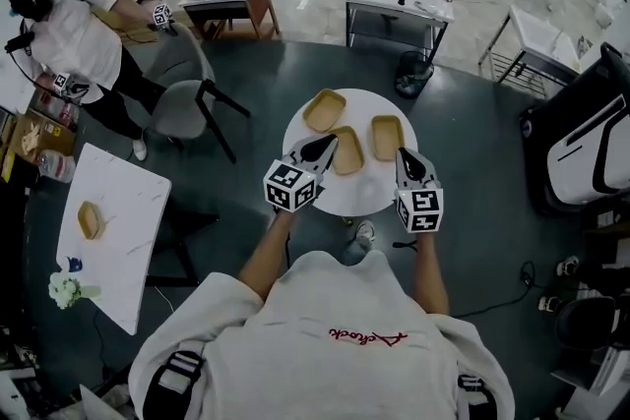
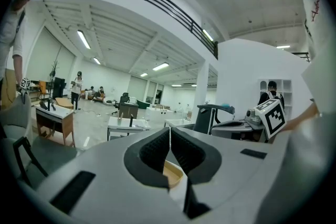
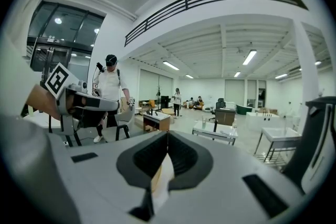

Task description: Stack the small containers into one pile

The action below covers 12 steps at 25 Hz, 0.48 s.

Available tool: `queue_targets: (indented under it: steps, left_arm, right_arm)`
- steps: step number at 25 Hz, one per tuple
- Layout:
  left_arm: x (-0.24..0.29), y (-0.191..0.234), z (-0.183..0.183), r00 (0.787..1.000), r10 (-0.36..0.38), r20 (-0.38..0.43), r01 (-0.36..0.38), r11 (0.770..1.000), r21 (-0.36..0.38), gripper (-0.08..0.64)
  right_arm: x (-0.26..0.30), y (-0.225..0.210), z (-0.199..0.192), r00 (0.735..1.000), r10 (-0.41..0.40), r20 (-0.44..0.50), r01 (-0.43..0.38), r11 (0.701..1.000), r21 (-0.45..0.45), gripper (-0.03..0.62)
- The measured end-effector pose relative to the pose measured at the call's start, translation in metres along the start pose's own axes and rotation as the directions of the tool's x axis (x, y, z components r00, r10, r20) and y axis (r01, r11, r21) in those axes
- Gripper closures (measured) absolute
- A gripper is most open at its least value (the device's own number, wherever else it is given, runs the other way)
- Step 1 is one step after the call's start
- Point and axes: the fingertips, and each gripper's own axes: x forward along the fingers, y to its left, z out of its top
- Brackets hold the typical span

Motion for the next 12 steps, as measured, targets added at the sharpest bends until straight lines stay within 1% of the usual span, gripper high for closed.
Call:
queue_targets:
  steps: [12]
  left_arm:
    - [0.058,0.045,0.036,0.992,0.119,0.03,-0.119,0.993,0.012,0.541]
  right_arm:
    - [0.073,-0.06,0.031,0.996,0.086,0.026,-0.085,0.996,-0.039,0.571]
